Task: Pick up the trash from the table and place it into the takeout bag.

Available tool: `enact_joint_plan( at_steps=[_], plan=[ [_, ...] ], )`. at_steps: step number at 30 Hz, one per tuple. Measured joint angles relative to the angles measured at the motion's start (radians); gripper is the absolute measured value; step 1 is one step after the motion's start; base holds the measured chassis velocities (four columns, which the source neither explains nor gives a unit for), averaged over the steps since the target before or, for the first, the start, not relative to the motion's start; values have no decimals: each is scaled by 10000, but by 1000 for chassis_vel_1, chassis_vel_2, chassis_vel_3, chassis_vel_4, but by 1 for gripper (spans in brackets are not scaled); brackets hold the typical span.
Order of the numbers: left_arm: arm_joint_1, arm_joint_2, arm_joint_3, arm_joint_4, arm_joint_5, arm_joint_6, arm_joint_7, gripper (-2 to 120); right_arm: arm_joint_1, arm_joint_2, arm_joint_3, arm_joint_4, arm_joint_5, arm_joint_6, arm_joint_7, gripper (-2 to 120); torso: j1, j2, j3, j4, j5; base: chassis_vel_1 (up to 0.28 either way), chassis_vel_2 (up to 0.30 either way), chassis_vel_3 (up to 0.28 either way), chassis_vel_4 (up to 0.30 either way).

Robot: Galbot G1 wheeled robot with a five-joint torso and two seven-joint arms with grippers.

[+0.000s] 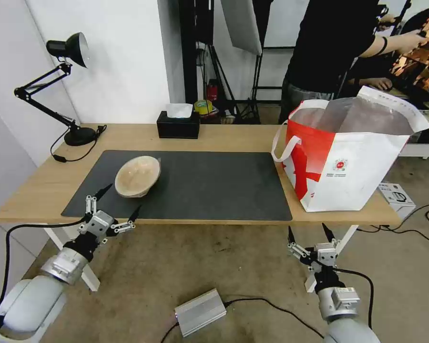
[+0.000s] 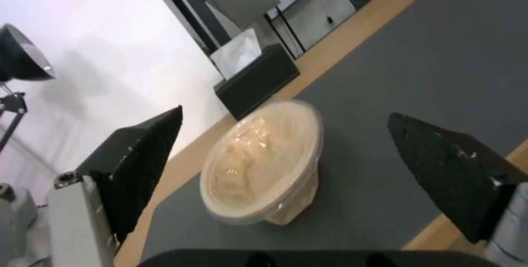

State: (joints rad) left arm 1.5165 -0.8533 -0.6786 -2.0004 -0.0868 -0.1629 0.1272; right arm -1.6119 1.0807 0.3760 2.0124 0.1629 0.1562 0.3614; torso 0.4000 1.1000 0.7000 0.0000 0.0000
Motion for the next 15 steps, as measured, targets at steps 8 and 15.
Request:
enact_joint_plan(
  at_steps=[8,15],
  plan=[
    [-331,229,127,508,-120,9,95,100,62,39,6,-53,5,-8,2,97,0,0,0,1,0,0,0,0,0],
    [-680,381,316,914,-149,1,112,100,75,93,0,-78,4,-14,2,97,0,0,0,0,0,0,0,0,0]
  ],
)
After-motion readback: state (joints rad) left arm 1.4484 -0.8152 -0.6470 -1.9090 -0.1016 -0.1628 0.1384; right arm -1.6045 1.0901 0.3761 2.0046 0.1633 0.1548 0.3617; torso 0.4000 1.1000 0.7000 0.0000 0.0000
